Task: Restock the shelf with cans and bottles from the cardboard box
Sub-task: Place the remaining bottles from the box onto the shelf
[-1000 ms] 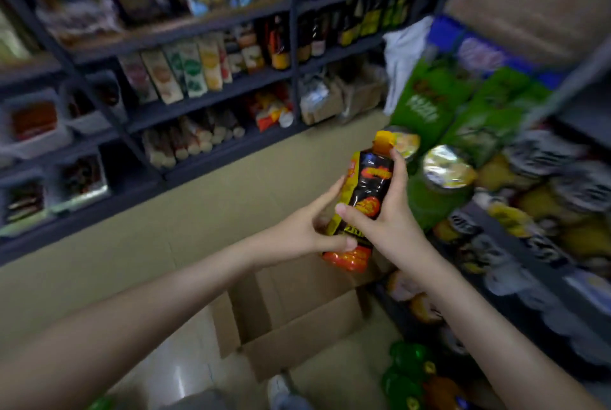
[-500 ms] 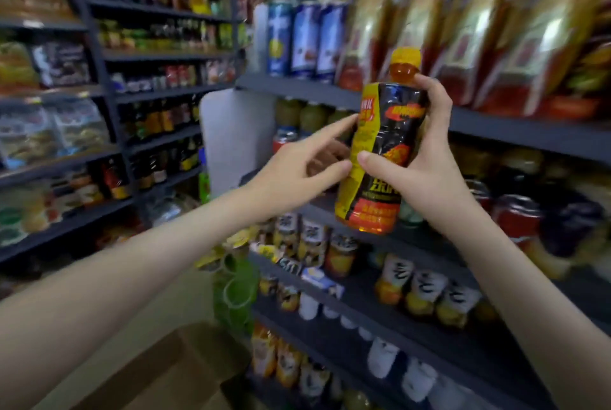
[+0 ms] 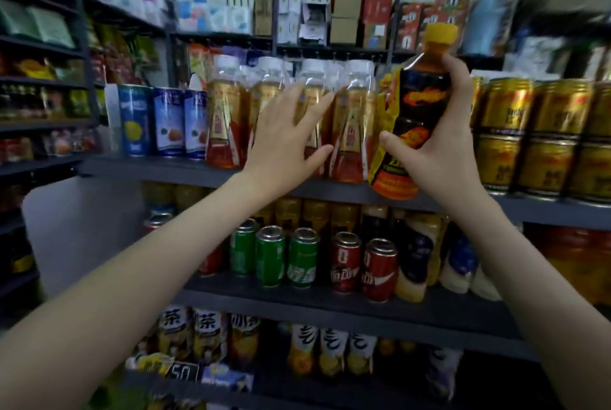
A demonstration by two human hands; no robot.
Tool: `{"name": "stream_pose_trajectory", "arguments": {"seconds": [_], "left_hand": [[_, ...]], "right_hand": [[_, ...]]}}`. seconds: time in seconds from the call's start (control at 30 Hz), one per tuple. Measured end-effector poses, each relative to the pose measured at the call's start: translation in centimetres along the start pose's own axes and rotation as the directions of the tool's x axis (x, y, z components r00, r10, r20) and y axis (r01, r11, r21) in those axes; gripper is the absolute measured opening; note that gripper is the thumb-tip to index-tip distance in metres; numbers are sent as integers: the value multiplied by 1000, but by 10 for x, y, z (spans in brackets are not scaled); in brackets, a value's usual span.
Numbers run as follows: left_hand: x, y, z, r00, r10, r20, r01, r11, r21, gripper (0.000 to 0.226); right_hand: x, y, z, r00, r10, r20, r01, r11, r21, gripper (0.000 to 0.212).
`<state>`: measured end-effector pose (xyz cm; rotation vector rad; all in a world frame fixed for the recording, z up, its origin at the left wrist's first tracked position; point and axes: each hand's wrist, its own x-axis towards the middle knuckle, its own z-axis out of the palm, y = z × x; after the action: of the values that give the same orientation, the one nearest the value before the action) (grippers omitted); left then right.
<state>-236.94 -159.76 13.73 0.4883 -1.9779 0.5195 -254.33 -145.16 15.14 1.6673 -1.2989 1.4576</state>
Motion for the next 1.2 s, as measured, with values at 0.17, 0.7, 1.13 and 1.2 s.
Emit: {"name": "stream_pose_trajectory", "arguments": {"seconds": [0.17,0.7,1.13,1.2], "left_hand": [[16,-1,26,993,-25,114,22,999,33,71],[15,2,61,988,-11,157,8,1000,20,94],[8,-9,41,986,-110,124,111,994,-4,76],[2,-21,35,987,-112,114,107,993,50,76]], "right_hand": [[6,26,5,987,160,-11,-160,975,-156,90],[21,56,35,920,376,112,-346,912,-221,104],[15,39,38,980,173,95,-118,899,-421,103],[12,25,46,989,40,140,16,927,-376,98]]}}
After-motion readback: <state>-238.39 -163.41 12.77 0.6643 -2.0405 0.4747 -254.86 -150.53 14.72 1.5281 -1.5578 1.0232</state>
